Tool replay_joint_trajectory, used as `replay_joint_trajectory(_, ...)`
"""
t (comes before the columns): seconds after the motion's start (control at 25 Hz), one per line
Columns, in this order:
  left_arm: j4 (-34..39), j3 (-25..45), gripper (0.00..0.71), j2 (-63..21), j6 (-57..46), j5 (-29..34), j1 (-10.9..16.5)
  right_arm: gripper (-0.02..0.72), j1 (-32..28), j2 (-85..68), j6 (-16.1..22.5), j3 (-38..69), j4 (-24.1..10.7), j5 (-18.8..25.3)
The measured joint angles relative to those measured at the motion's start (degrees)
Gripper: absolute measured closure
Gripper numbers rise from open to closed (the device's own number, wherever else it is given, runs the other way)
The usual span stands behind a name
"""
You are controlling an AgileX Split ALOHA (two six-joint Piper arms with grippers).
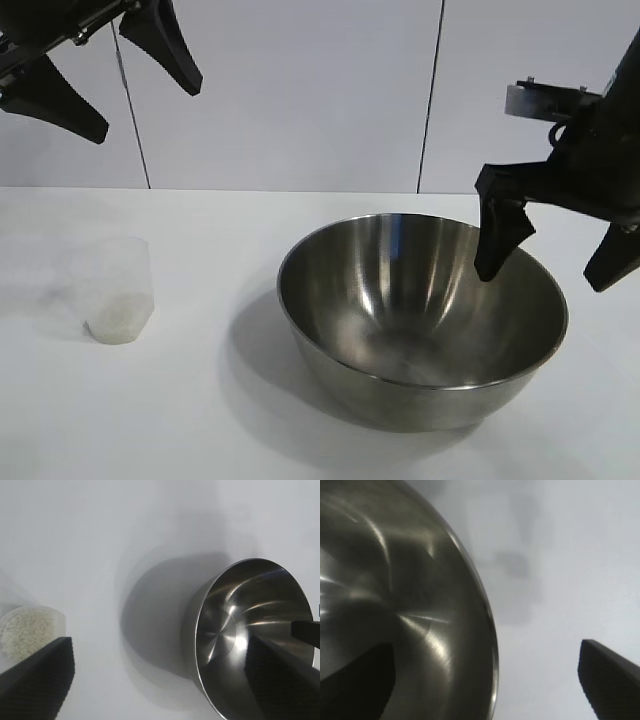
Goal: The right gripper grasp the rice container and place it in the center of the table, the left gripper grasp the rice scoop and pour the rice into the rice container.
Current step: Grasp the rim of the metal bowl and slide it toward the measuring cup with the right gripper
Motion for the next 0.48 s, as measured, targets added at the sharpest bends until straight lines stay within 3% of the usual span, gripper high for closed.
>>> replay_joint_trajectory(0.36, 0.0, 0.0, 0.045, 0.0, 0.0, 0.0, 0.0, 0.062, 0.0, 6.2, -0.5, 0.6, 3.1, -4.2)
replay_joint_trajectory(0.48, 0.0, 0.0, 0.045, 0.0, 0.0, 0.0, 0.0, 0.195, 0.0, 6.7, -0.9, 0.6, 4.0, -4.4)
